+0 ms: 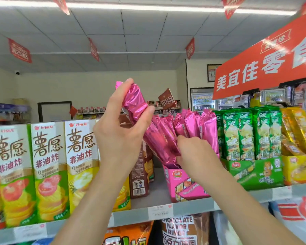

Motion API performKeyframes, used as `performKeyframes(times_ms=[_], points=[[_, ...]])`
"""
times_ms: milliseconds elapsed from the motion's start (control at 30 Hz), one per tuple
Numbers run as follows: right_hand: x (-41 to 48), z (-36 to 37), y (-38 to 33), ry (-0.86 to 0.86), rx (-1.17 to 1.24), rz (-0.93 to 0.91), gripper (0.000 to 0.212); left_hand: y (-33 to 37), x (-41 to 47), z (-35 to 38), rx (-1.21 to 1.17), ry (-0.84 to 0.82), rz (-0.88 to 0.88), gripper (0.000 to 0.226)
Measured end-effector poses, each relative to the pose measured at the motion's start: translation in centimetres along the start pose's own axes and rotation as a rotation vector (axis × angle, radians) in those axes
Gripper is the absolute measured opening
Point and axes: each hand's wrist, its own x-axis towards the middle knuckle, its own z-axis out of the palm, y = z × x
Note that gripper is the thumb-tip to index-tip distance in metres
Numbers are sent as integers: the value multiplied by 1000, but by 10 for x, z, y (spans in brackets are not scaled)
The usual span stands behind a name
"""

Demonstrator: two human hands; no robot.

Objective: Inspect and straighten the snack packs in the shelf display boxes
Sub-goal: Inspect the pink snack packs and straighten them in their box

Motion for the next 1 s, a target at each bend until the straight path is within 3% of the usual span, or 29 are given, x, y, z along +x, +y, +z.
performKeyframes(times_ms=[100, 267, 367, 467, 600, 767, 1000], points=[[-12, -8, 9, 55, 75, 29, 25, -1, 1, 6, -34, 3, -27, 55], [-30, -7, 17, 167, 99, 0, 85, -7, 1, 24, -71, -56, -126, 57], [-33, -6, 20, 210, 72, 8, 104, -2, -10, 43, -92, -212, -177, 59], [-32, -8, 26, 207, 18, -1, 103, 1, -19, 56, -81, -286, -158, 61], [-26, -16, 40, 185, 99, 25, 82, -3, -19, 65, -82, -331, -205, 56], [-7, -33, 43, 269, 209, -3, 107, -10, -18, 67, -59, -423, -281, 49], [22, -42, 49, 150, 95, -122, 86, -9, -10, 53, -37, -673, -304, 48]])
